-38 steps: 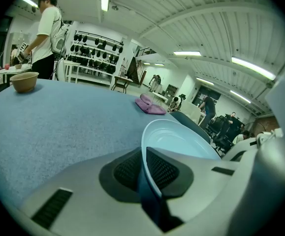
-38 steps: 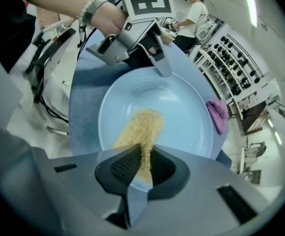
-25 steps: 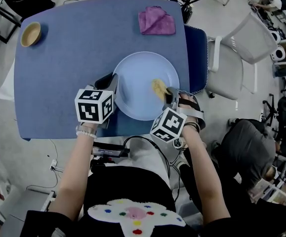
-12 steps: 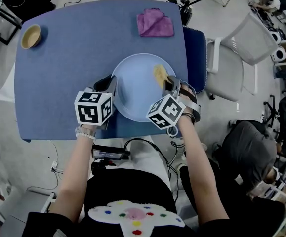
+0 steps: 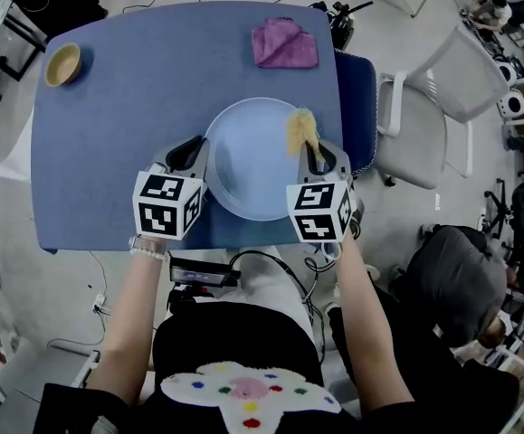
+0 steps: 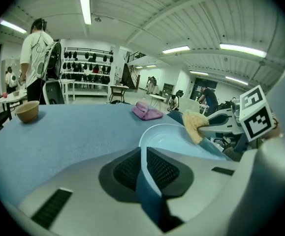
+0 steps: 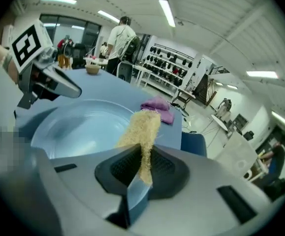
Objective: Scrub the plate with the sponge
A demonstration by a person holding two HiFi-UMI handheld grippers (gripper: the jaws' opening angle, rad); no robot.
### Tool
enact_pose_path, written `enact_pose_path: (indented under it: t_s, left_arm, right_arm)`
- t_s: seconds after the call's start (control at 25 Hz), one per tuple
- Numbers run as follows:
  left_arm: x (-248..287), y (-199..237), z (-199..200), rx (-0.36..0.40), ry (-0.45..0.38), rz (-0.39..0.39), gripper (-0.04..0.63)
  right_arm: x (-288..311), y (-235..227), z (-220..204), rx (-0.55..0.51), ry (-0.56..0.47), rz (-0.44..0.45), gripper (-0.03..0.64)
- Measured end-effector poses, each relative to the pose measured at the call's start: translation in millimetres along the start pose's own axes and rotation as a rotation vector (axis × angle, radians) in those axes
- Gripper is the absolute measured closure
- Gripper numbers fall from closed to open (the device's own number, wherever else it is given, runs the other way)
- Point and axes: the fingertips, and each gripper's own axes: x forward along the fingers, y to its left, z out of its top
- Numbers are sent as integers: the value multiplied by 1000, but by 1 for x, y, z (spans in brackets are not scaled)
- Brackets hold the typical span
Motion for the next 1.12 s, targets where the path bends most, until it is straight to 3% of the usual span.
enact_pose_path:
  t_s: [0.24,0.52,1.12]
  left_arm:
    - [-30,-21,28,87,-69,-19,583]
    - [-66,-43,53,143,-146,-42,586]
    - [-112,-75,81,171,-249,-60,586]
  right_arm:
    - [-35,-4,25,205,-144,45,575]
    - [-77,-6,38,236,-241,66,575]
    - [-135,-12,45,400,-370,143,575]
